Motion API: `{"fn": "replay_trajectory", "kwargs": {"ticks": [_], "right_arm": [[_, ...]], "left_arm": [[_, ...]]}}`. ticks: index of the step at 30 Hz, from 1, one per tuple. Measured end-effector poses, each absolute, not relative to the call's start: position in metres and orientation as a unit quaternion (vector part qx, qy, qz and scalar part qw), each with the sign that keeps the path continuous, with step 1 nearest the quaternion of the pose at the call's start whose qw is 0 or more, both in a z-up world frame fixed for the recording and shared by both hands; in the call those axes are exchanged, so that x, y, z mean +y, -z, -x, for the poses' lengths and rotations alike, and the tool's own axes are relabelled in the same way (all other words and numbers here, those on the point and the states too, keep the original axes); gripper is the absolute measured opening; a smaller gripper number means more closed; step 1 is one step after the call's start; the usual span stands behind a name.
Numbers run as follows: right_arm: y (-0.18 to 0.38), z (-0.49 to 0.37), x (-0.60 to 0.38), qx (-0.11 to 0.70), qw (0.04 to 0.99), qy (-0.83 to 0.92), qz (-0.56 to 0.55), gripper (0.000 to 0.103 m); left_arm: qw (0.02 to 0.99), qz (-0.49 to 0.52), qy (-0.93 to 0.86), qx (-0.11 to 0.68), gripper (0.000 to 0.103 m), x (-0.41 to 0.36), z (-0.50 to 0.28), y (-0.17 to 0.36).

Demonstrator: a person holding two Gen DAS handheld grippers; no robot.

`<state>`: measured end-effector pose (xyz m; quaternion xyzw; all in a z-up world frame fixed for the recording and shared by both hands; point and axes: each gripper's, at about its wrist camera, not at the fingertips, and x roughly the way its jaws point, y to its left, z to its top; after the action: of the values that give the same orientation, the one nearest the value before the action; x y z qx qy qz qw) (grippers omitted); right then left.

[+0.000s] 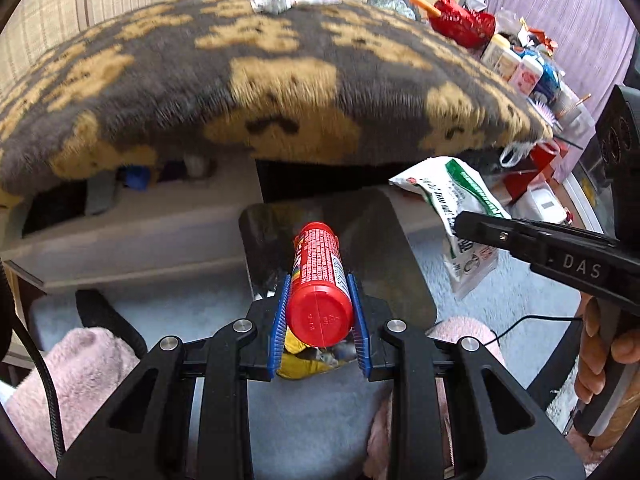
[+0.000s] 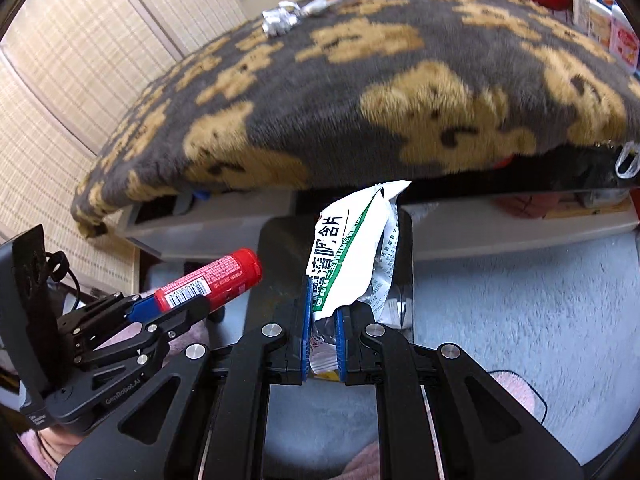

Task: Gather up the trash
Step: 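Lower both held items into the dark bin and open both grippers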

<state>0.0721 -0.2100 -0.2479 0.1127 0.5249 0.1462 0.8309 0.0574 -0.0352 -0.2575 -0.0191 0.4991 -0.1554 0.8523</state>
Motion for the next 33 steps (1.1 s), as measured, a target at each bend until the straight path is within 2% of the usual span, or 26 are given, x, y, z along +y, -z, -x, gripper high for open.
{"fn": "replay_trajectory", "kwargs": {"ticks": [11,24,26,27,29,30,33], "right_arm": [[0.286,-0.088,-0.201,0.561,0.808,-0.137,-0.111,0.012],[0.291,-0.104,-0.195,0.571,0.803,-0.13,-0.111,0.015],[0.291,-0.104,-0.197,0.571,0.803,-0.126,-0.112,0.033],[0.29,-0.103,-0.198,0.569,0.805,-0.124,-0.114,0.047],[0.288,-0.101,-0.202,0.565,0.808,-0.119,-0.119,0.05],[0.286,-0.101,-0.204,0.563,0.809,-0.118,-0.119,0.054],[0.278,-0.098,-0.207,0.551,0.819,-0.106,-0.117,0.081]], "left_arm": [[0.829,0.025,0.158,0.537,0.027,-0.043,-0.072,0.297],[0.82,0.037,0.155,0.55,0.027,-0.037,-0.083,0.305],[0.82,0.041,0.155,0.549,0.033,-0.034,-0.082,0.304],[0.821,0.042,0.154,0.548,0.036,-0.033,-0.081,0.303],[0.824,0.04,0.152,0.544,0.052,-0.032,-0.08,0.299],[0.826,0.039,0.151,0.542,0.056,-0.032,-0.08,0.297],[0.831,0.036,0.15,0.534,0.068,-0.032,-0.077,0.29]]}}
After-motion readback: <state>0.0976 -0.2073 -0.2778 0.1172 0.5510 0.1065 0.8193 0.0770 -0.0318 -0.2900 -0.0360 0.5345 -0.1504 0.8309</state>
